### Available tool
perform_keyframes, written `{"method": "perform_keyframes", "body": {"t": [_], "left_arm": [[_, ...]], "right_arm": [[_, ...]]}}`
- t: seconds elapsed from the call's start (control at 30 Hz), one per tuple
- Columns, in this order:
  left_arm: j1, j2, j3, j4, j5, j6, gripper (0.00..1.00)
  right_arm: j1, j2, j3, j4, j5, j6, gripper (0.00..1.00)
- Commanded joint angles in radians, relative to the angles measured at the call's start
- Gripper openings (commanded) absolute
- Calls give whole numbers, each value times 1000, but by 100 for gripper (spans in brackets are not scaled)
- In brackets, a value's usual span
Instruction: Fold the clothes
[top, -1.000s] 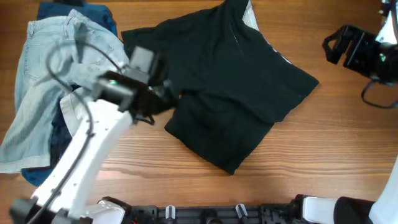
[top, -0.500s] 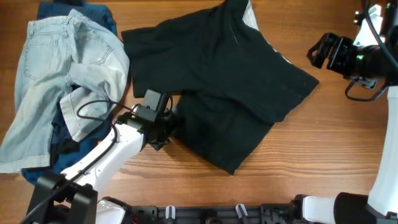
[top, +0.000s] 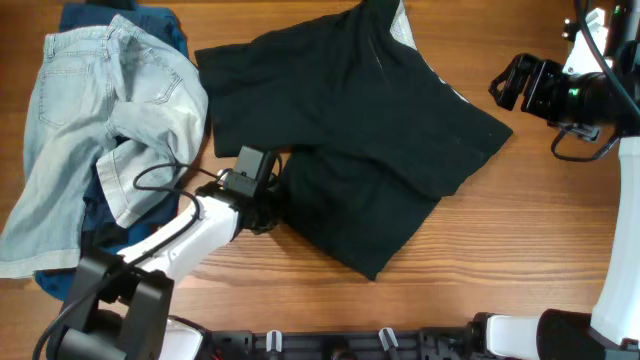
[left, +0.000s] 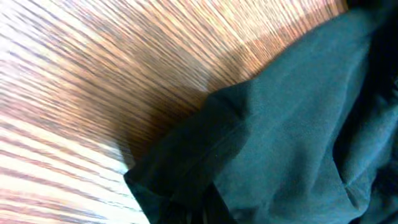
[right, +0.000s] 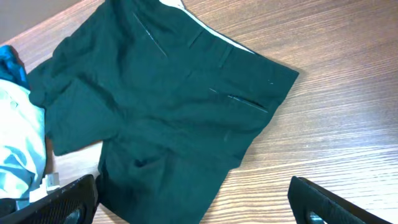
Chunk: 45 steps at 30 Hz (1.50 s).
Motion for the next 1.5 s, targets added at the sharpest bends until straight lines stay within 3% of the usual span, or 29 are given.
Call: {"method": "perform_keyframes", "body": {"t": [0.0, 0.27, 0.47, 0.57, 0.63, 0.67, 0.83, 1.07, 1.27, 1.47], "left_arm": [[93, -8, -9, -13, 37, 152, 4], [432, -197, 8, -69, 43, 412, 4], [535, -221, 12, -85, 47, 465, 5], [515, -221, 11, -98, 101, 465, 59], [502, -221, 11, -102, 111, 465, 86], [488, -221, 11, -106, 114, 465, 92], [445, -221, 11, -104, 109, 465, 93], [437, -217, 11, -102, 105, 465, 89], [437, -217, 11, -107, 87, 465, 86], [437, -217, 11, -115, 53, 465, 87]], "right_arm": [[4, 2, -8, 6, -5, -32, 99], [4, 17, -8, 19, -5, -32, 100], [4, 44, -8, 15, 13, -32, 99], [4, 95, -8, 14, 56, -33, 100], [4, 150, -8, 12, 29, -76, 100], [5, 209, -8, 26, -31, -151, 100], [23, 398, -8, 254, -196, -374, 98], [137, 616, -8, 699, -278, -417, 96], [213, 809, -8, 1093, -199, -48, 89], [225, 919, -8, 1216, -181, 111, 84]]}}
